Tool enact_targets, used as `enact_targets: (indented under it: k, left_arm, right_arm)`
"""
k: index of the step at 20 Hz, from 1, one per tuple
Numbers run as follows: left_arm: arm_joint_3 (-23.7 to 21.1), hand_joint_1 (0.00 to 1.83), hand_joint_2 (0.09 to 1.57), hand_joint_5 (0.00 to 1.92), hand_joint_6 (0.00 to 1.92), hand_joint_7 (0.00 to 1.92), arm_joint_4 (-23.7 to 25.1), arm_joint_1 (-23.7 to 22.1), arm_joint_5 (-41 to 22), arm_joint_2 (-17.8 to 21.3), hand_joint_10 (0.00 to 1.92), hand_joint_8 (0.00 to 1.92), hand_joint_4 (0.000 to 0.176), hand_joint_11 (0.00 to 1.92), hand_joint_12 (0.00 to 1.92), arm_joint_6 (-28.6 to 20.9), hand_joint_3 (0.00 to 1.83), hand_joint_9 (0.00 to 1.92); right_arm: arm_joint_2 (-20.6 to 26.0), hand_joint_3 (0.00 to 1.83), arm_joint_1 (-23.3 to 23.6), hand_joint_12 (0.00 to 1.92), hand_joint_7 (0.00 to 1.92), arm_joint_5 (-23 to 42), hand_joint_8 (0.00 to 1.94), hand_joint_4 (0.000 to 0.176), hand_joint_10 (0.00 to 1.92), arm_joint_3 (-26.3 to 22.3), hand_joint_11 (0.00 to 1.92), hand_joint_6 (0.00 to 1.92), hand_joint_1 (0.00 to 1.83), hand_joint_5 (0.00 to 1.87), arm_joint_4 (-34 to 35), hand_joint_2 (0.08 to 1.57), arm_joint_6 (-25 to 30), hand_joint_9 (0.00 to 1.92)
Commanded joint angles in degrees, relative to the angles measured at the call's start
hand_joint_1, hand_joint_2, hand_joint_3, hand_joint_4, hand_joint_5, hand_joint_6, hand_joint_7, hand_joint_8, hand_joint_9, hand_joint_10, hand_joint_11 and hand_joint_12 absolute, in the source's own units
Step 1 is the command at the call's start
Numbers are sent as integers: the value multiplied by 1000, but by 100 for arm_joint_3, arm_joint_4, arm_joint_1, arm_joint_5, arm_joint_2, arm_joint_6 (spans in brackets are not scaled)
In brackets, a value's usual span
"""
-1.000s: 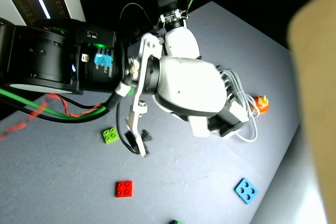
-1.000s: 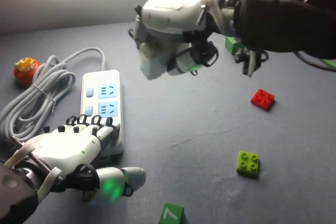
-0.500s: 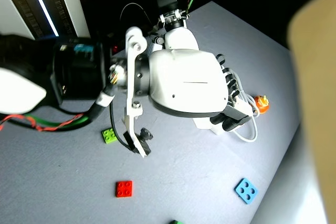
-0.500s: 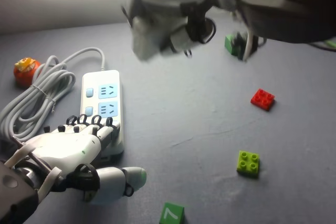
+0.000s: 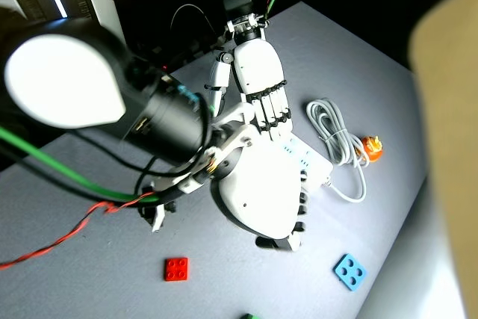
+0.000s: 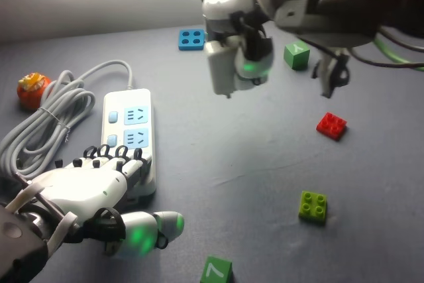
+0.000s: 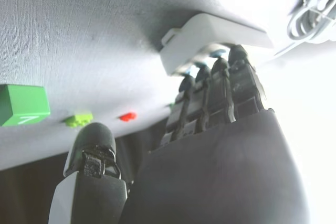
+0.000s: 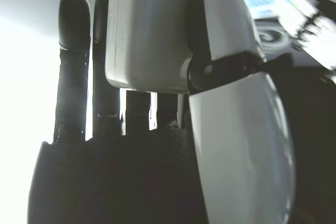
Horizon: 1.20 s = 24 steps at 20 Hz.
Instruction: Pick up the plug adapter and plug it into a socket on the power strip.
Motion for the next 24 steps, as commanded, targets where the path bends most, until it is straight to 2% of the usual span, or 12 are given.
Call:
enact_targets:
  k: [1,3,6,7,9,18,19,20,21,22,24]
  left_arm:
    - [14,0,1232,0,0,10,90,4,54,-17,0,2,0,0,0,-42,2,0]
    - [18,0,1229,0,0,11,90,4,54,-17,0,2,0,0,0,-42,0,0]
    - [36,0,1230,0,0,8,90,4,69,-18,0,1,0,0,0,-42,1,0]
    - [49,0,1236,0,0,26,90,10,73,-21,2,8,0,0,0,-39,3,5]
    - [51,0,1237,0,0,4,90,23,77,-24,0,1,0,0,0,-35,4,0]
    - [54,0,1230,0,0,26,90,111,143,-28,4,9,0,0,0,-33,0,9]
    - [51,0,1230,0,0,4,90,128,150,-29,0,1,0,0,0,-27,0,1]
    - [48,0,1230,0,0,4,91,143,185,-30,0,1,0,0,0,13,0,1]
    - [47,0,1230,0,0,10,91,154,237,-30,0,4,0,0,0,52,0,0]
    - [42,0,1225,14,6,46,91,169,260,-33,9,18,0,0,0,74,0,23]
    - [37,0,1227,0,0,28,92,179,260,-52,2,7,0,0,0,91,0,9]
  right_arm:
    - [-13,0,99,1352,1023,161,902,0,1254,-4,534,1024,1369,952,-499,1117,218,842]
    - [-215,0,79,1358,1014,-39,927,0,1257,73,521,1039,1367,948,-822,1121,453,830]
    - [-577,0,29,1336,1034,-288,885,0,1234,297,538,1001,1371,969,-818,1111,440,850]
    - [-965,1,-15,1347,1018,-272,909,0,1262,650,520,1029,1368,952,-657,1119,516,830]
    - [-1145,0,-24,1341,1029,-295,885,0,1243,844,537,1023,1370,959,-607,1114,608,846]
    - [-1982,1,-114,1346,1032,164,890,0,1234,1917,542,1029,1370,956,-606,1113,809,846]
    - [-2048,0,-126,1348,1014,246,947,0,925,2003,526,1005,1248,974,-606,1113,809,875]
    - [-2105,0,-133,1348,1014,330,947,0,925,2057,526,1005,1248,974,-606,1113,794,875]
    - [-2145,0,-133,1339,1011,342,966,21,769,2079,528,1010,1222,966,-606,1115,768,913]
    - [-2190,1,-129,1340,1028,361,897,0,1220,2107,532,1035,1363,948,-616,1116,746,847]
    - [-2252,0,-118,1337,1034,454,903,0,1241,2163,537,1033,1369,941,-758,1116,814,843]
